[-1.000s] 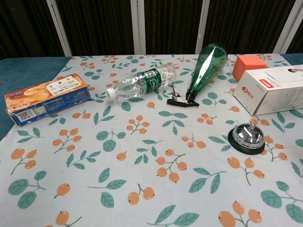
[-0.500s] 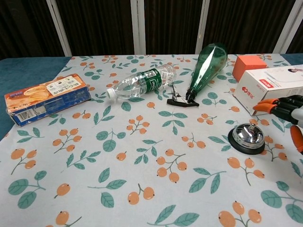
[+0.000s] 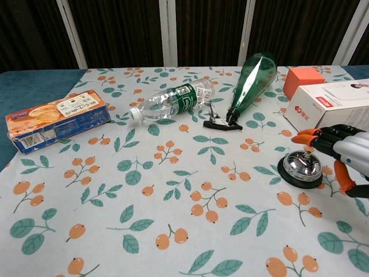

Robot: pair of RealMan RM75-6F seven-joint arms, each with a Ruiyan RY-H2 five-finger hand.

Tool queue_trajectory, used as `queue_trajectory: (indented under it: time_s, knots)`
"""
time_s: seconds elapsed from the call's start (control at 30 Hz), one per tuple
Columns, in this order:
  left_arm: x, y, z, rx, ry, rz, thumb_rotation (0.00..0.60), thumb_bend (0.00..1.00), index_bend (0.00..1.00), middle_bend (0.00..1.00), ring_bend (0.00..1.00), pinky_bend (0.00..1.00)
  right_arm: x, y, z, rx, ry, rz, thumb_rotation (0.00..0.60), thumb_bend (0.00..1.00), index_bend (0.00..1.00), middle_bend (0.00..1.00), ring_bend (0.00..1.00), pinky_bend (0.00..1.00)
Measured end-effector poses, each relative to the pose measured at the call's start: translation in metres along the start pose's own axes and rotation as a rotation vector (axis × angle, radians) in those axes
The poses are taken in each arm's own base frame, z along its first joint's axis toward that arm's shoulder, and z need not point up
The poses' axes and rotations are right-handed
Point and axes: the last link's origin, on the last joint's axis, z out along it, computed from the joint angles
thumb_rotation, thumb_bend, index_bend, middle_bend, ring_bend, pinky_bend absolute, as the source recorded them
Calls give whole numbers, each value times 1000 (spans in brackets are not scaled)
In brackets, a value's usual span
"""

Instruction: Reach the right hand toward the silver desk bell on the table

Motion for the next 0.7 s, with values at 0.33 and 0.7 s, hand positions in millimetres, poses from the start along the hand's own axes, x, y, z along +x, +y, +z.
queue_trajectory:
  time_s: [0.33, 0.7]
  knots:
    - [-1, -1, 0, 4, -2, 1, 600, 12, 0, 0, 0, 0, -25, -5, -9, 42, -85, -97, 600, 1000, 0, 0, 0, 0]
    - [0, -1, 0, 2, 2, -3, 600, 12, 0, 0, 0, 0, -15, -8, -5, 34, -18, -106, 600, 1000, 0, 0, 0, 0]
